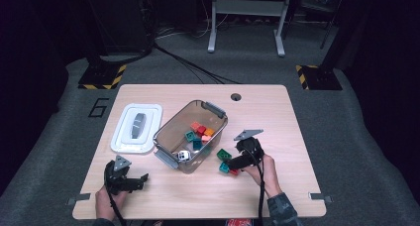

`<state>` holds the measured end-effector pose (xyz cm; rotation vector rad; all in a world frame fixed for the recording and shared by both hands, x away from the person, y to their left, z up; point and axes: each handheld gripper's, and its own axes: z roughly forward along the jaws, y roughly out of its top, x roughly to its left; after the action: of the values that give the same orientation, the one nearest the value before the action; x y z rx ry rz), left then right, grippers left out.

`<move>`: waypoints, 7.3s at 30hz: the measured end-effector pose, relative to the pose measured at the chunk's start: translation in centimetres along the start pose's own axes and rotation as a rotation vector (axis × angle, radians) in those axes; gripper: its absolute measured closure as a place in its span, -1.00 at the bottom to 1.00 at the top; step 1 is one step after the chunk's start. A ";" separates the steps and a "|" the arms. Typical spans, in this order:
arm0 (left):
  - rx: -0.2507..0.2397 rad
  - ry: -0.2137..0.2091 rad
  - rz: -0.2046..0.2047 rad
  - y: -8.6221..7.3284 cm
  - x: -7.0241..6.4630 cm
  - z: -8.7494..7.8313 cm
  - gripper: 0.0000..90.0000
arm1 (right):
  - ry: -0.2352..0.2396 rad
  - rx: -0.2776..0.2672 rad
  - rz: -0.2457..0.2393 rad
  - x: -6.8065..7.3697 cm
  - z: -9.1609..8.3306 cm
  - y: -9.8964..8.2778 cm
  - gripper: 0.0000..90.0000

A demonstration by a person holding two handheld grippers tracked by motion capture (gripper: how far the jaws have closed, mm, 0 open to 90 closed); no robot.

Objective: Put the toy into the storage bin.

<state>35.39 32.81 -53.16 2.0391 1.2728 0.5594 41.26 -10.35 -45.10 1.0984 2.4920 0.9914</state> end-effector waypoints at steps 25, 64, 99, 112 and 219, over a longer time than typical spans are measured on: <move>0.002 0.000 0.000 0.0 0.0 0.0 -0.93 | 0.012 0.099 -0.043 0.5 2.7 -4.4 0.15; 0.001 0.001 0.000 0.0 0.0 0.0 -0.93 | -0.035 0.012 -0.035 -0.3 0.2 -2.0 0.30; 0.002 0.001 -0.002 0.0 0.0 0.0 -0.93 | -0.089 -0.108 -0.068 -0.7 -3.3 6.2 0.30; 0.000 0.000 -0.002 0.0 0.0 0.0 -0.93 | -0.097 -0.129 -0.101 -0.8 -2.3 9.6 0.30; 0.003 0.001 -0.001 0.0 0.0 0.0 -0.93 | -0.068 0.076 0.102 -2.5 3.9 -0.8 0.43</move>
<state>35.38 32.80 -53.14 2.0407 1.2754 0.5582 44.29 -10.65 -48.63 1.2724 2.4592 0.8758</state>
